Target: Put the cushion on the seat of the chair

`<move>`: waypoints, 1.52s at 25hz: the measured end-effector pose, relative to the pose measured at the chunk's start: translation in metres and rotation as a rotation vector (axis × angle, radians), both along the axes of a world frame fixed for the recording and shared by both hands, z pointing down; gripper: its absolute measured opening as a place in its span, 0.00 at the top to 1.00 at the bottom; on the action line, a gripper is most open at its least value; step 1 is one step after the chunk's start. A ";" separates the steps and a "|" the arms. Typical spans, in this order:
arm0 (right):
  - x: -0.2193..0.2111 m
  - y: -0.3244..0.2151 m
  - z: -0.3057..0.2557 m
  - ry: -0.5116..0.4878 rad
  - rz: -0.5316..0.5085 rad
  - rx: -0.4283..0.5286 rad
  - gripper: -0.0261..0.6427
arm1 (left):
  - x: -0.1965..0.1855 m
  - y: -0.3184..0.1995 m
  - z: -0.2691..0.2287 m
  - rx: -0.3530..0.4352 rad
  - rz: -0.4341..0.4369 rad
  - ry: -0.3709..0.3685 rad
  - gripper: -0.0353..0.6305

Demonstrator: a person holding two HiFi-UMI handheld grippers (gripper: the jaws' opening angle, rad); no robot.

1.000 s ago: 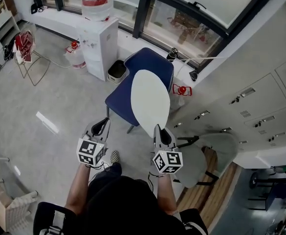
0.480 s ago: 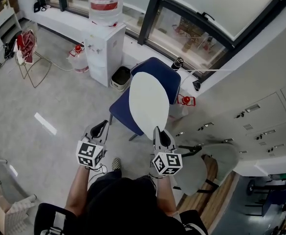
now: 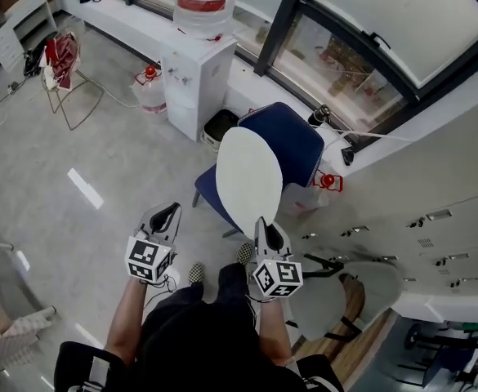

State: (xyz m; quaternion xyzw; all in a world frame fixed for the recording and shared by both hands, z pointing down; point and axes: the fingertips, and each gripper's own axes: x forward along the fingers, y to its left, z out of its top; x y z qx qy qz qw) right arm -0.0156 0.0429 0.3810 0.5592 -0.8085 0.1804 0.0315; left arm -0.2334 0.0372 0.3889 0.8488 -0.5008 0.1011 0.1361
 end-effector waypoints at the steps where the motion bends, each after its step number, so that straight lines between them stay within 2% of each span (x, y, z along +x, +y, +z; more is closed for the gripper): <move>1: -0.002 -0.005 0.005 -0.003 -0.011 -0.009 0.89 | -0.002 -0.003 0.005 -0.008 -0.008 -0.006 0.91; 6: -0.008 -0.034 0.038 -0.016 -0.084 -0.062 0.89 | -0.008 -0.022 0.031 -0.052 -0.079 -0.017 0.91; 12: -0.007 -0.067 0.083 -0.024 -0.155 -0.144 0.89 | 0.007 -0.041 0.060 -0.109 -0.133 -0.011 0.91; 22: -0.024 -0.110 0.143 0.020 -0.286 -0.242 0.89 | 0.010 -0.069 0.116 -0.191 -0.201 -0.001 0.91; 30: -0.038 -0.126 0.192 0.054 -0.363 -0.294 0.89 | -0.001 -0.074 0.160 -0.244 -0.269 0.020 0.91; 38: -0.043 -0.141 0.239 0.058 -0.379 -0.346 0.89 | -0.008 -0.079 0.197 -0.291 -0.295 0.021 0.91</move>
